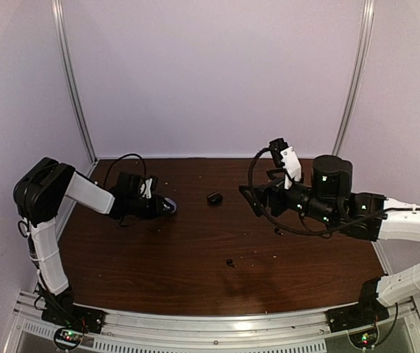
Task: Insert the wireless bluetooth earbuds into the charging case
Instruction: Place the charging case with the earbuds at the center of the board.
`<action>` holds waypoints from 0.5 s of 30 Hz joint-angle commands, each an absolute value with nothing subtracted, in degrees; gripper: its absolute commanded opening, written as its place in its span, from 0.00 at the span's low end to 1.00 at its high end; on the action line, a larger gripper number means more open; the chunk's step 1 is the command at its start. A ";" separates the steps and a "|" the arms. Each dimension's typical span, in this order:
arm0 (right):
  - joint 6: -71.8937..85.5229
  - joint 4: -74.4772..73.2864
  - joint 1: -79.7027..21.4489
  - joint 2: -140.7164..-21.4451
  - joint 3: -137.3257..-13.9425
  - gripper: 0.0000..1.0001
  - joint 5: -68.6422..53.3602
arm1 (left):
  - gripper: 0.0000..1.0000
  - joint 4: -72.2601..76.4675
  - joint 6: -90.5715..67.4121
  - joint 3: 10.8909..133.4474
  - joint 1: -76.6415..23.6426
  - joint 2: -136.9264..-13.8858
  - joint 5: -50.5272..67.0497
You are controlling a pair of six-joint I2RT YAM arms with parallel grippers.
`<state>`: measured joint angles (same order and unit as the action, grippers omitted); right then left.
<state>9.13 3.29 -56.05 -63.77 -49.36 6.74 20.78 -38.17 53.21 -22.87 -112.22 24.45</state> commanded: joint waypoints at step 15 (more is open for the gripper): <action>14.42 -6.24 -42.75 -72.44 -57.42 1.00 -8.10 | 0.54 7.99 -37.79 55.16 -20.59 -106.69 16.18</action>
<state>13.56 -6.28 -45.84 -72.99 -56.97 0.19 12.23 -39.05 55.13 -22.35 -110.26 20.14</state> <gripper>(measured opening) 0.997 0.517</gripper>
